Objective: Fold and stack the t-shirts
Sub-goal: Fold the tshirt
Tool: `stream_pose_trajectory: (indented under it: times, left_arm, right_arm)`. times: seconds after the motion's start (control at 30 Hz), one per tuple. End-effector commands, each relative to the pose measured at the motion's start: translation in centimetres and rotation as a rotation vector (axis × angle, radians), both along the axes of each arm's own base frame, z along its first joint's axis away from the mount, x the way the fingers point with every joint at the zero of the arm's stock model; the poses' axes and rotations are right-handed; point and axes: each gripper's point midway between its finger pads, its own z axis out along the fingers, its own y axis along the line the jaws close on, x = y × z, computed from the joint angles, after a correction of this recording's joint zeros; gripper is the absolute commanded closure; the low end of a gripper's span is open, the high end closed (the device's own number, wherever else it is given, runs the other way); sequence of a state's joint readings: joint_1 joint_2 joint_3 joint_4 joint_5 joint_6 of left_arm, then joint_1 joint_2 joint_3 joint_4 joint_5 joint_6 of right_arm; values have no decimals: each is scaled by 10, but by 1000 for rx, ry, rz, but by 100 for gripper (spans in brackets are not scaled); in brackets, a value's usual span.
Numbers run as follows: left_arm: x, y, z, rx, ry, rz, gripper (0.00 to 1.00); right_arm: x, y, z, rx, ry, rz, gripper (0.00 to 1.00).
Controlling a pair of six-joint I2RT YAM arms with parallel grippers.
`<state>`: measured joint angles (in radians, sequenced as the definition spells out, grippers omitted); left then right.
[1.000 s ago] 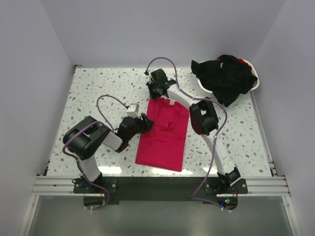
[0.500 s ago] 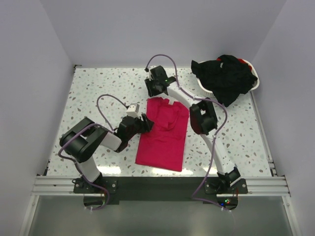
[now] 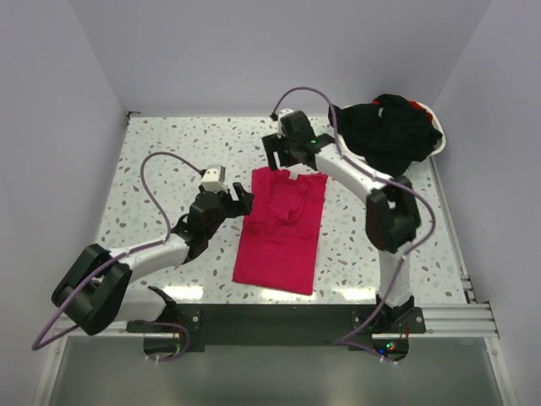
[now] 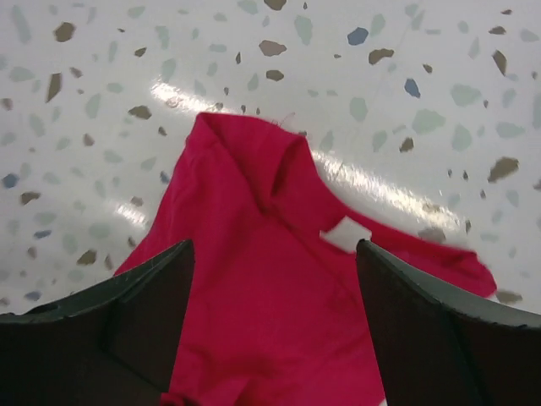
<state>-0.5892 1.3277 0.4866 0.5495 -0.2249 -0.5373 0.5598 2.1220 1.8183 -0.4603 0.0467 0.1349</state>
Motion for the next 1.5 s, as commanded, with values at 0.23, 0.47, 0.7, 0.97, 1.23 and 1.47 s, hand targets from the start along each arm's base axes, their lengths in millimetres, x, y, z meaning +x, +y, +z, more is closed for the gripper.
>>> stream_pose_trajectory:
  times: [0.23,0.47,0.7,0.97,1.23,1.47]
  left_arm:
    - [-75,46,-50,205,270,36,20]
    - [-111,64,-64,299,396,18,21]
    - [-131,58,-77,327,459,14,21]
    - [-142,49,-83,308,482,-35,21]
    - [-147,45,-81,310,504,-68,21]
    - [-159,30,-74,315,535,-147,23]
  right_arm:
    - [-159,-60,15,26,-6,-209,23]
    - [-254,-83,-29,37,150,-235,33]
    - [-324,-92,-62,79,300,-206,46]
    - [-361,-89,-97,96,416,-183,52]
    - [-373,-80,-95,151,427,-178,53]
    - [-385,-85,-102,99,442,-201,56]
